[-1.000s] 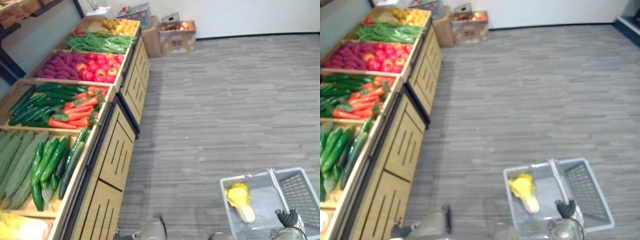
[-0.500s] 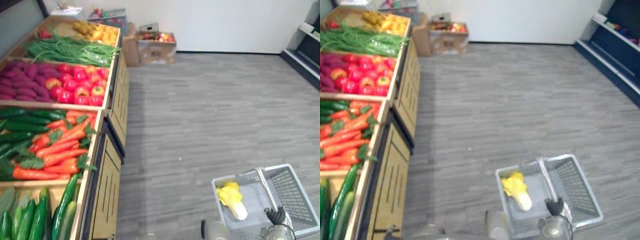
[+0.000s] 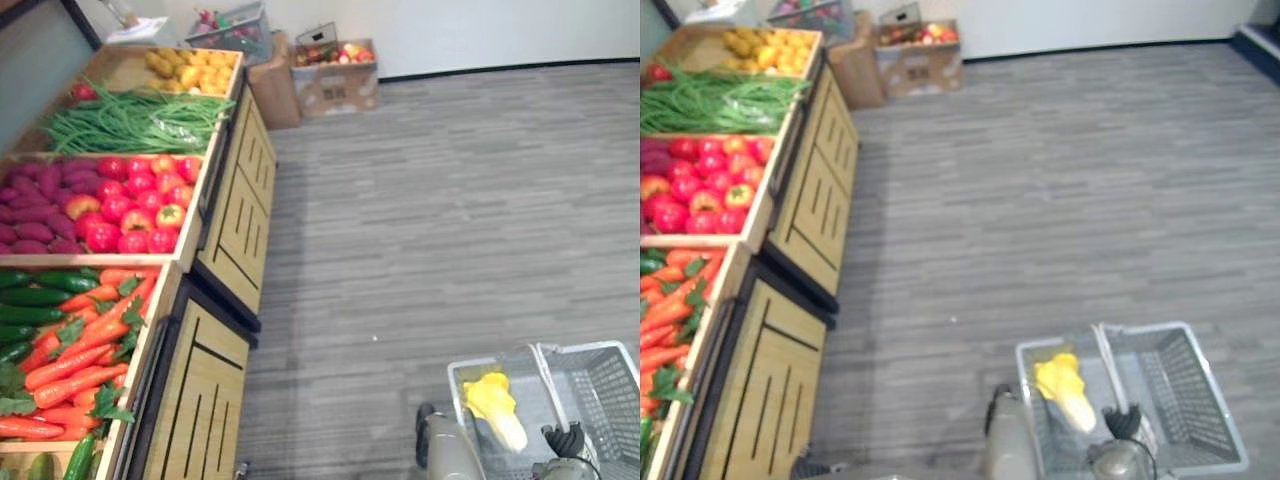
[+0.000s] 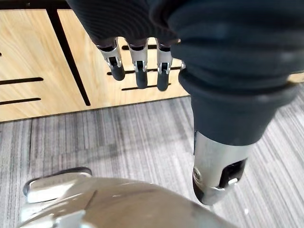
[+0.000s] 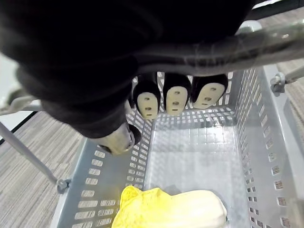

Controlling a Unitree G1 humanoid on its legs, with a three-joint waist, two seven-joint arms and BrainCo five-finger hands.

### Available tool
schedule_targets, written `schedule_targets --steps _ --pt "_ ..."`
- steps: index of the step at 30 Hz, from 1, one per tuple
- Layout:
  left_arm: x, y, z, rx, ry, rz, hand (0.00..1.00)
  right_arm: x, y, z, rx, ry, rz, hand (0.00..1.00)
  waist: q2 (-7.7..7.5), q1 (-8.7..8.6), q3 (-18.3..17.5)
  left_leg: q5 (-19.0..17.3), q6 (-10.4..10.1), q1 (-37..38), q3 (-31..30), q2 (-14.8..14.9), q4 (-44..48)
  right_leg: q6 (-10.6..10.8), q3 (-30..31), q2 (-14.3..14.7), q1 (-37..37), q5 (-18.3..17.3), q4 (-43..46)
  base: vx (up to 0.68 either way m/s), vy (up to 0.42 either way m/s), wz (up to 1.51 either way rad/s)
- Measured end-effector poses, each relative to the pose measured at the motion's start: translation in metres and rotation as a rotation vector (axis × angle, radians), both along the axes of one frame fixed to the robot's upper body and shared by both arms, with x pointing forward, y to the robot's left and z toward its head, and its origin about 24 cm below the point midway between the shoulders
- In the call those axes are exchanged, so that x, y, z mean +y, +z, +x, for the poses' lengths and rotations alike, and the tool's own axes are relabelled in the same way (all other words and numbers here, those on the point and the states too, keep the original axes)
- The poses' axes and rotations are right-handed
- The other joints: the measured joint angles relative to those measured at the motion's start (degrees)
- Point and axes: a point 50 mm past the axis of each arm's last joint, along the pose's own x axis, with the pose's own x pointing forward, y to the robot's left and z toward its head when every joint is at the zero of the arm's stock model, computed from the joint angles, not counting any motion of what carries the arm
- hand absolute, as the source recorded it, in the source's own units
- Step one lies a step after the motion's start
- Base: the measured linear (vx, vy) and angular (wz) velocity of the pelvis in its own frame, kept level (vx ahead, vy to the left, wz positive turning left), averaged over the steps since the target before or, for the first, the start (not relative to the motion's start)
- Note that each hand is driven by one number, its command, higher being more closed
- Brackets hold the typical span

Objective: Pick vegetable in the basket

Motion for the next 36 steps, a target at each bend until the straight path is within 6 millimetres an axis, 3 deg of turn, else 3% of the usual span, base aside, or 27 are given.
schedule_targets --steps 1,2,5,6,8,11,12,13,14,15,16,17,19,22,24,25,27,28,29,30,33,36 --pt "0.0 0.001 0.001 -0.017 0.026 -0.005 0.0 0.0 -0.002 -0.005 0.015 -0.003 0.001 1.0 -0.1 0.38 0.0 5.6 -1.3 -2.8 -0.2 0.5 6.6 -0.7 -0.9 0.1 2.8 -1.7 -0.5 0.39 -0.287 0.31" --pt "0.001 0.002 0.002 -0.028 0.04 -0.005 0.0 -0.001 -0.002 -0.007 0.021 -0.004 -0.001 1.0 -0.09 0.6 0.0 6.9 -1.8 -4.4 0.1 0.8 10.6 -1.2 -1.6 0.3 4.7 -2.7 -1.3 0.44 -0.297 0.26" --pt "0.004 0.004 0.005 -0.048 0.057 0.0 0.0 -0.006 0.0 -0.008 0.009 -0.025 -0.005 1.0 -0.28 0.51 0.2 6.0 -1.2 -9.7 4.9 0.7 16.9 -2.3 -3.5 0.5 10.6 -4.2 -5.2 0.29 -0.147 0.25" --pt "0.005 0.004 0.005 -0.056 0.089 -0.007 0.0 -0.009 0.0 -0.011 0.009 -0.043 -0.006 1.0 -0.37 0.64 0.2 4.2 -0.8 -11.3 8.1 0.7 16.5 -2.4 -4.2 0.5 13.4 -4.4 -7.4 0.31 -0.112 0.32" --pt "0.005 0.004 0.004 -0.057 0.104 -0.003 0.0 -0.013 -0.002 -0.014 0.009 -0.081 0.003 1.0 -0.45 1.32 0.2 2.3 -0.7 -13.0 12.2 0.5 11.8 -2.2 -5.5 0.3 16.5 -3.9 -10.0 0.32 -0.066 0.19" --pt "0.005 0.004 0.004 -0.057 0.11 -0.002 0.0 -0.014 -0.002 -0.016 0.011 -0.092 0.005 1.0 -0.51 1.57 0.2 3.1 -0.2 -12.9 17.7 -0.8 -6.6 -1.9 -7.7 0.0 19.7 -3.6 -12.3 0.26 0.027 0.14" --pt "0.005 0.004 0.005 -0.057 0.11 -0.002 0.0 -0.015 -0.002 -0.018 0.012 -0.102 0.005 1.0 -0.47 1.47 0.2 6.6 0.0 -12.8 18.8 -2.0 -13.9 -1.1 -8.7 -0.2 20.9 -3.5 -13.3 0.36 0.142 0.32" --pt "0.004 0.004 0.005 -0.056 0.108 -0.003 0.0 -0.018 -0.002 -0.024 0.016 -0.127 0.003 1.0 -0.2 1.45 0.0 13.5 0.4 -12.5 20.3 -3.1 -20.3 0.5 -9.7 0.1 22.8 -3.9 -14.5 0.42 0.214 0.31" --pt "0.003 0.003 0.004 -0.052 0.109 -0.006 0.0 -0.02 -0.002 -0.027 0.02 -0.137 0.0 1.0 0.13 1.46 -0.2 16.8 1.1 -12.3 20.8 -3.3 -21.9 1.2 -10.1 0.4 23.6 -4.1 -14.7 0.31 0.177 0.3" --pt "0.004 0.003 0.003 -0.046 0.114 -0.005 0.0 -0.019 -0.003 -0.03 0.027 -0.146 0.005 1.0 -0.06 1.43 -0.3 15.4 3.2 -11.9 21.8 -3.7 -22.7 2.0 -10.4 0.3 24.4 -4.4 -15.1 0.23 0.169 0.4" --pt "0.009 0.004 0.003 -0.042 0.119 0.009 0.0 -0.015 -0.007 -0.035 0.044 -0.155 0.021 1.0 -0.77 1.32 -1.7 14.9 3.9 -10.7 21.1 -5.5 -25.2 2.7 -10.9 -0.6 25.2 -4.3 -16.3 0.27 0.19 0.43" --pt "0.011 0.004 0.003 -0.04 0.116 0.018 0.0 -0.01 -0.01 -0.035 0.049 -0.156 0.037 1.0 -2.43 1.53 -2.2 14.7 4.2 -11.0 21.0 -7.0 -25.9 3.2 -10.9 -1.7 25.2 -4.0 -17.3 0.31 0.216 0.37" --pt "0.015 0.005 0.002 -0.03 0.111 0.03 0.0 -0.007 -0.011 -0.028 0.04 -0.146 0.045 1.0 -3.54 1.82 -1.9 12.4 6.0 -11.2 21.0 -8.4 -24.9 4.4 -11.0 -2.9 26.2 -3.5 -18.6 0.21 0.167 0.15" --pt "0.015 0.003 -0.001 -0.009 0.092 0.034 0.0 -0.009 -0.01 -0.025 0.034 -0.141 0.041 1.0 -3.58 2.49 -2.0 7.6 7.1 -11.4 21.1 -9.8 -21.2 5.0 -10.7 -5.2 27.1 -3.3 -16.4 0.15 0.186 0.08" --pt "0.012 0.002 -0.003 0.004 0.063 0.031 0.0 -0.012 -0.009 -0.027 0.039 -0.14 0.03 1.0 -2.93 2.94 -2.3 4.8 8.0 -10.5 20.7 -10.7 -20.5 7.0 -9.8 -7.4 24.4 -2.5 -6.9 0.11 0.207 0.25" --pt "0.01 0.002 -0.004 0.01 0.029 0.036 0.0 -0.015 -0.008 -0.029 0.046 -0.142 0.022 1.0 -2.62 2.73 -2.7 4.5 8.4 -9.6 20.0 -11.4 -20.8 8.3 -8.0 -9.2 21.5 -0.5 1.3 0.13 0.18 0.6" --pt "0.012 0.002 -0.006 0.018 0.007 0.045 0.0 -0.015 -0.009 -0.031 0.054 -0.149 0.026 1.0 -2.99 2.58 -2.8 4.4 8.6 -8.1 17.5 -12.6 -22.0 6.9 -3.9 -10.7 16.4 6.0 12.9 0.15 0.153 0.73" --pt "0.015 0.003 -0.009 0.023 0.007 0.051 0.0 -0.013 -0.01 -0.034 0.064 -0.155 0.031 1.0 -3.14 2.12 -2.9 4.6 9.1 -7.0 14.7 -13.1 -23.0 6.5 -1.3 -10.2 13.9 13.8 17.8 0.22 0.105 1.15" --pt "0.019 0.004 -0.01 0.021 0.01 0.063 0.0 -0.011 -0.014 -0.038 0.077 -0.166 0.045 1.0 -2.59 1.41 -3.1 5.2 10.0 -5.4 10.9 -13.1 -24.2 7.9 1.7 -8.6 11.9 18.0 22.2 0.3 0.079 1.58" --pt "0.022 0.005 -0.008 0.017 0.011 0.07 0.0 -0.006 -0.018 -0.044 0.096 -0.179 0.064 1.0 -3.14 1.09 -2.8 5.3 11.3 -5.2 7.5 -13.1 -24.1 7.2 2.8 -6.5 10.5 9.0 24.3 0.31 0.016 1.42" --pt "0.031 0.008 -0.002 -0.005 0.033 0.094 0.0 0.0 -0.023 -0.057 0.114 -0.222 0.094 1.0 -4.41 1.05 -3.0 5.8 10.6 -5.0 -0.1 -13.6 -23.7 6.3 3.8 -1.8 8.8 -1.2 19.7 0.22 -0.058 1.33" --pt "0.026 0.008 -0.001 -0.036 0.138 0.078 0.0 0.002 -0.026 -0.082 0.107 -0.353 0.139 1.0 -4.43 1.64 -3.2 5.9 9.8 -3.9 -11.0 -15.2 -23.6 4.5 12.8 2.7 9.2 -3.9 5.9 0.18 -0.167 1.97"
